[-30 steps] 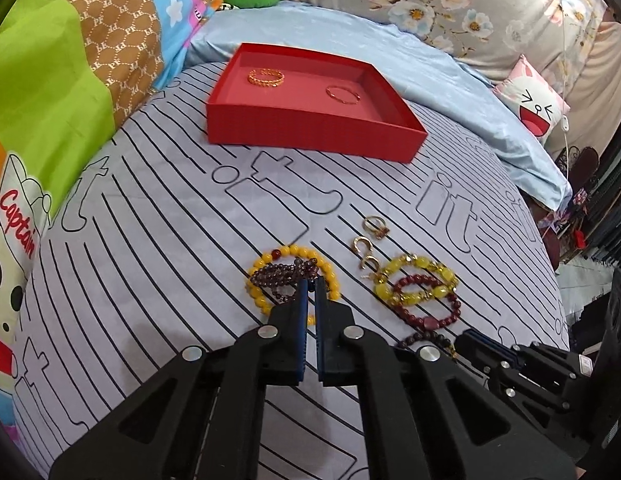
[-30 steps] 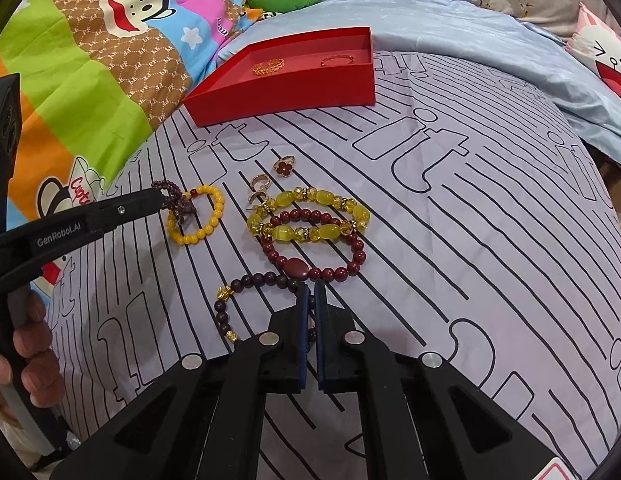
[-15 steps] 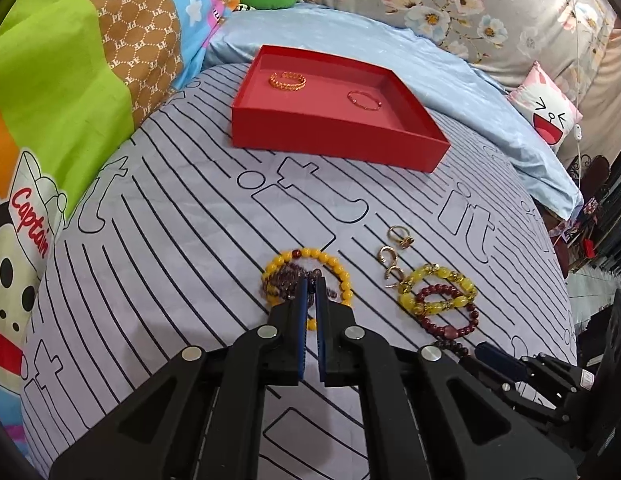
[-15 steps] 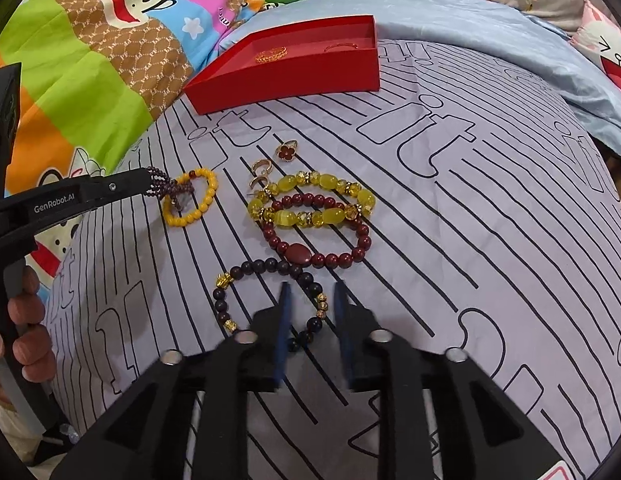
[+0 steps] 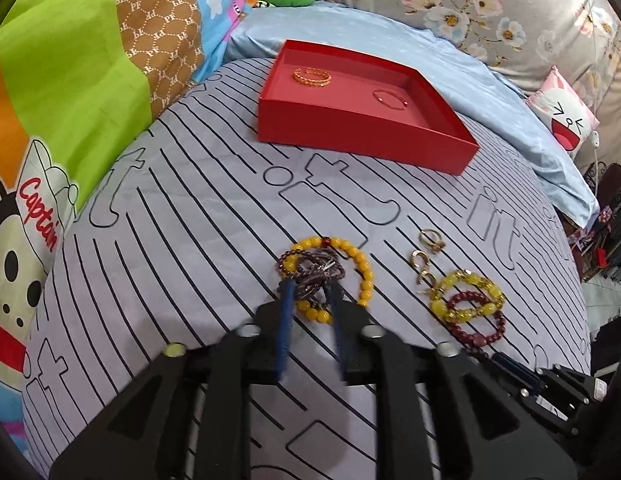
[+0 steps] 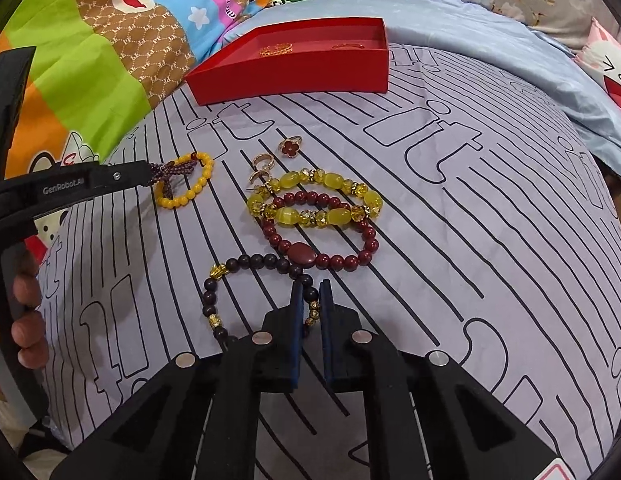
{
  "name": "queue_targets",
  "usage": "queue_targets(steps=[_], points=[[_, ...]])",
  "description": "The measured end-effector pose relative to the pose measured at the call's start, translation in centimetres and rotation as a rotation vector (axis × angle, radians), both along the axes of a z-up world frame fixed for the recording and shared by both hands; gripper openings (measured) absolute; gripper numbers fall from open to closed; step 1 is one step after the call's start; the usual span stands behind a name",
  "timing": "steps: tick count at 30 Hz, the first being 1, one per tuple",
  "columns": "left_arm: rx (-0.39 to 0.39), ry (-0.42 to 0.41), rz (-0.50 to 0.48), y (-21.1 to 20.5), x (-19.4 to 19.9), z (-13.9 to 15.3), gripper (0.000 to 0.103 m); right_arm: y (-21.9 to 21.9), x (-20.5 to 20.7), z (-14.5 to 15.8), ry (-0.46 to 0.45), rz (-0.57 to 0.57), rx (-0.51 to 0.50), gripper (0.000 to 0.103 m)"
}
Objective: Organize jewelry
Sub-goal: 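Grasp the dark purple beaded bracelet with the left tool while the right tool holds its bracelet, then lift both bracelets and carry them over the red tray with both tools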
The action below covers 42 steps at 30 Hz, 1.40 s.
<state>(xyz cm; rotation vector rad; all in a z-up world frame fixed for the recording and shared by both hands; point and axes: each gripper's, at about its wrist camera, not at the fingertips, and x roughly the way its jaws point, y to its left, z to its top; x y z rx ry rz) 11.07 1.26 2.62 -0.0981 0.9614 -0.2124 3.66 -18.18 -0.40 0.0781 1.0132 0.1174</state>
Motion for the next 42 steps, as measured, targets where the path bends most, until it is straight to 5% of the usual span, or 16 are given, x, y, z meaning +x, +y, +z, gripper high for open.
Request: queue_targets(steps=[3,12,19,26,42], points=[[0.017,-0.021,0.010,0.0,0.2,0.0,0.039,0.0,0.0,0.0,0.002,0.004,0.007,0.008],[0.027,0.016,-0.003,0.1,0.9,-1.4,0.039,0.4,0.2,0.1,0.001,0.009,0.005,0.023],[-0.025,0.039,-0.056,-0.4,0.9,-1.7,0.008,0.4,0.4,0.0,-0.009,0.011,-0.018,0.009],[-0.063,0.008,-0.072,-0.5,0.2,0.0,0.006,0.1,0.0,0.6,-0.025,0.005,0.001,0.008],[-0.157,-0.067,-0.105,-0.8,1.6,6.7,0.006,-1.3,2.0,8.0,-0.168,0.014,0.049,0.008]])
